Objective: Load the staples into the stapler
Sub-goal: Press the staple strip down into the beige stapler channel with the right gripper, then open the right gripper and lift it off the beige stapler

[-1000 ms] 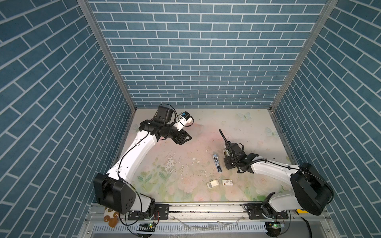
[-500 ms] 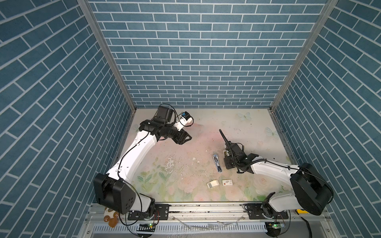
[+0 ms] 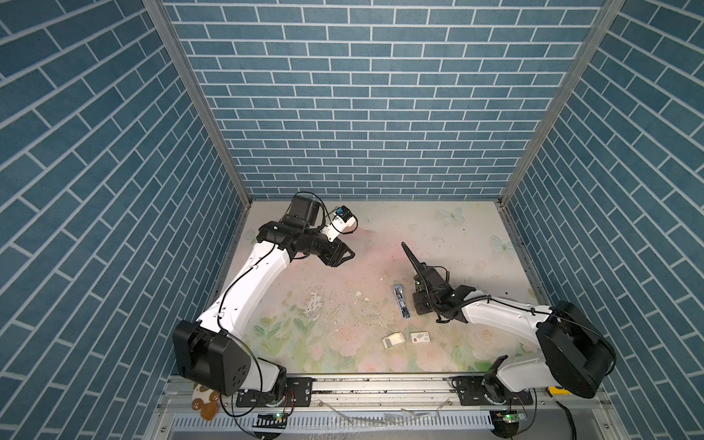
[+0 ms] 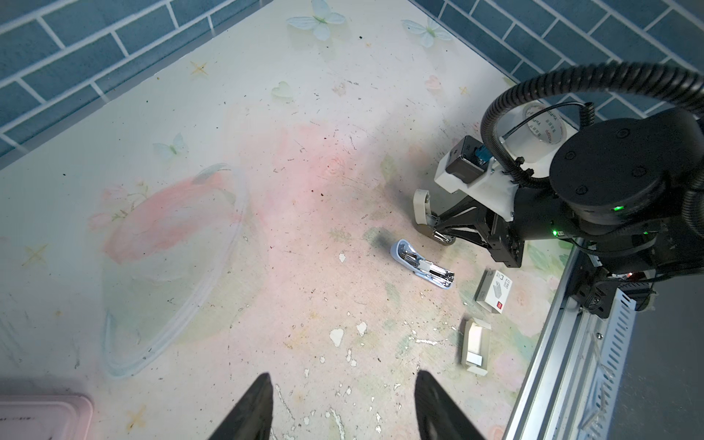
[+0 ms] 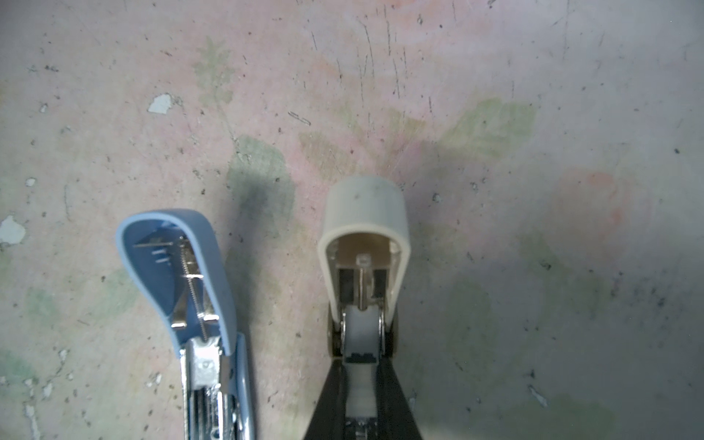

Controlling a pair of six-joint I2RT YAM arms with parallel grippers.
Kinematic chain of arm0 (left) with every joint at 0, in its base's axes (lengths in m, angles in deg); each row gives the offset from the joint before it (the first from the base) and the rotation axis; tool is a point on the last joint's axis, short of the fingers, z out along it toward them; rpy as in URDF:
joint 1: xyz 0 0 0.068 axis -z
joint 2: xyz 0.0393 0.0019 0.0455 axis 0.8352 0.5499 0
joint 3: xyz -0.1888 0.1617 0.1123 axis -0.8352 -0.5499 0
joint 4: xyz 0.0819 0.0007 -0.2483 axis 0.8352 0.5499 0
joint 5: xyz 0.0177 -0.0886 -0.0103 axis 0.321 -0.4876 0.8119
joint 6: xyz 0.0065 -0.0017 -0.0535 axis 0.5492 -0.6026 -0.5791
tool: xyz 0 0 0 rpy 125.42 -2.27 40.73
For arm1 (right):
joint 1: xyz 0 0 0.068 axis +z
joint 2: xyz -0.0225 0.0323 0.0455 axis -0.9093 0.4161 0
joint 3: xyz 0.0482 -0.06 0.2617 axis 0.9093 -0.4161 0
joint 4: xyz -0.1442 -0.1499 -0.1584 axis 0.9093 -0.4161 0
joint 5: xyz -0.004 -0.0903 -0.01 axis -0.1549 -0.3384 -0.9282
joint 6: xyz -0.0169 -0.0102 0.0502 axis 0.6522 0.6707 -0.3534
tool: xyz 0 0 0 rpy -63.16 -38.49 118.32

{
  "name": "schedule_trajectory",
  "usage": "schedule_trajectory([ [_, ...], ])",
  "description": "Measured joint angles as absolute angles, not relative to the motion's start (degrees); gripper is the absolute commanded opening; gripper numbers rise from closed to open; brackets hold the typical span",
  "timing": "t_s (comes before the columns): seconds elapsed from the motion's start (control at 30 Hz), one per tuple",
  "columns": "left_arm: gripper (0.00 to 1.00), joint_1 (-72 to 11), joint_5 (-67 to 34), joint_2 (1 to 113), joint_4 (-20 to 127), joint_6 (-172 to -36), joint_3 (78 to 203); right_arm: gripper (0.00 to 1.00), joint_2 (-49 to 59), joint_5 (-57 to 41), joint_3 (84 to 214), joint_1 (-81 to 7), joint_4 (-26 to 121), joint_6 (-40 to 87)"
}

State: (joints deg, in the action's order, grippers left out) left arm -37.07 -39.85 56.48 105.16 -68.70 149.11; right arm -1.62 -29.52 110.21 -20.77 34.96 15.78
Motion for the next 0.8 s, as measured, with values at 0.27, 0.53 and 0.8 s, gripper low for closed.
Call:
schedule_trajectory([
  [0.27, 0.61, -37.07, -39.98, 56.48, 105.16, -68.7, 149.11, 0.09, -1.48, -30.0, 110.21, -20.5, 34.98, 15.29],
  [0.53, 0.62, -37.07, -40.16, 56.48, 105.13, -68.7, 149.11, 0.1, -1.48, -30.46, 110.21, -20.22, 34.96, 14.31],
  [0.8, 0.61, -37.07, -40.18, 56.48, 105.13, -68.7, 149.11, 0.1, -1.4, -31.51, 110.21, -19.41, 34.76, 13.44],
])
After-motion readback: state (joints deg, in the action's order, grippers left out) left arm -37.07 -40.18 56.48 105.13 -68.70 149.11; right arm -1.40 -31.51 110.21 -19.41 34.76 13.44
